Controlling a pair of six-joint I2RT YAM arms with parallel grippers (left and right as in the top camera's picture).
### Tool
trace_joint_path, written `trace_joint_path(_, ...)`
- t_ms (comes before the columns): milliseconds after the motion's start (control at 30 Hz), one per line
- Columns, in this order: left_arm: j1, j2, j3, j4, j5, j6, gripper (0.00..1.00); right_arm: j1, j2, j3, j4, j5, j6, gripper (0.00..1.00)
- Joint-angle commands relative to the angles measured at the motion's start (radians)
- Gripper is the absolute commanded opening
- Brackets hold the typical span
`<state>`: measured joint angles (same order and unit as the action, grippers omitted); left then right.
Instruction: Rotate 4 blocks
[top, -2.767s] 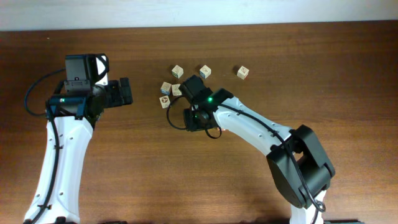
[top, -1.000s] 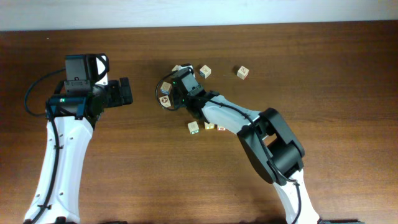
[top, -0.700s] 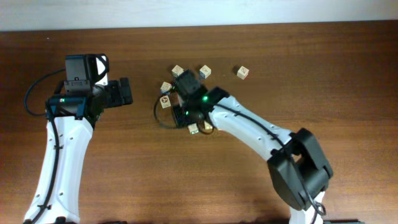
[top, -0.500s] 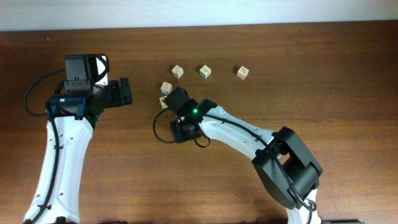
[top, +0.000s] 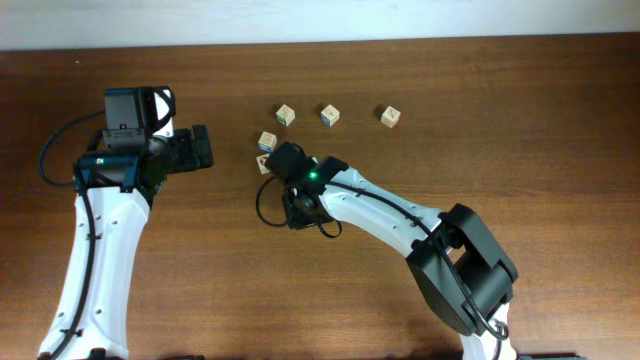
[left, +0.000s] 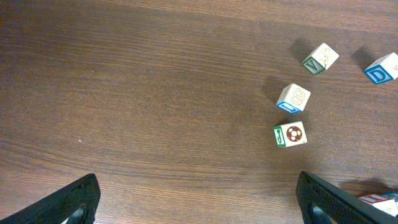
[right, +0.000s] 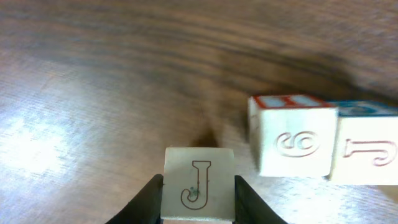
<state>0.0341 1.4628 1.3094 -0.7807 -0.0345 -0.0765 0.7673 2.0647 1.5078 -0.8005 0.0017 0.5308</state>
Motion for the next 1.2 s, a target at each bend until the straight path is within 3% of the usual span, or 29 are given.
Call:
trace_joint_path(0, 0.002, -0.004, 0.013, 0.002, -0.007, -0.013, 0.99, -0.001, 0.002, 0.023, 0.023, -0.062, -0.197, 0.31)
trace_joint_path(100, 0.002, -0.004, 0.013, 0.002, -0.007, -0.013, 0.99, -0.002, 0.003, 0.023, 0.103, 0.016, -0.62, 0.31)
trace_joint_path(200, 0.002, -0.004, 0.013, 0.002, -0.007, -0.013, 0.99, -0.006, 0.004, 0.019, 0.148, 0.037, -0.932, 0.31)
trace_joint_path(400, 0.002, -0.004, 0.013, 0.002, -0.007, -0.013, 0.99, -0.043, 0.024, -0.013, 0.144, 0.034, -0.972, 0.5)
trace_joint_path(433, 0.002, -0.004, 0.013, 0.001, -0.007, -0.013, 0.99, -0.043, 0.023, -0.008, 0.147, 0.037, -0.967, 0.51)
trace_joint_path(533, 0.002, -0.004, 0.013, 0.002, -0.007, -0.013, 0.99, -0.04, -0.019, 0.141, 0.085, 0.027, -0.737, 0.5)
trace_joint_path(567, 0.002, -0.004, 0.013, 0.001, -0.007, -0.013, 0.99, -0.04, -0.02, 0.166, 0.087, 0.006, -0.663, 0.41)
trace_joint_path(600, 0.002, -0.004, 0.013, 0.002, -0.007, -0.013, 0.99, -0.042, -0.008, 0.166, 0.11, -0.003, -0.436, 0.36)
trace_joint_path(667, 0.002, -0.004, 0.013, 0.002, -0.007, -0.013, 0.99, -0.039, 0.029, 0.148, 0.134, -0.035, -0.196, 0.28)
trace_joint_path(700, 0.001, -0.004, 0.013, 0.002, -0.007, -0.013, 0.99, -0.039, 0.076, 0.138, 0.143, -0.092, -0.061, 0.15)
trace_joint_path(733, 0.002, -0.004, 0.013, 0.002, -0.007, -0.013, 0.99, -0.039, 0.103, 0.138, 0.14, -0.142, -0.043, 0.05)
trace_joint_path(1167, 0.002, -0.004, 0.013, 0.002, -0.007, -0.013, 0.99, -0.068, 0.125, 0.118, -0.031, -0.069, -0.028, 0.04)
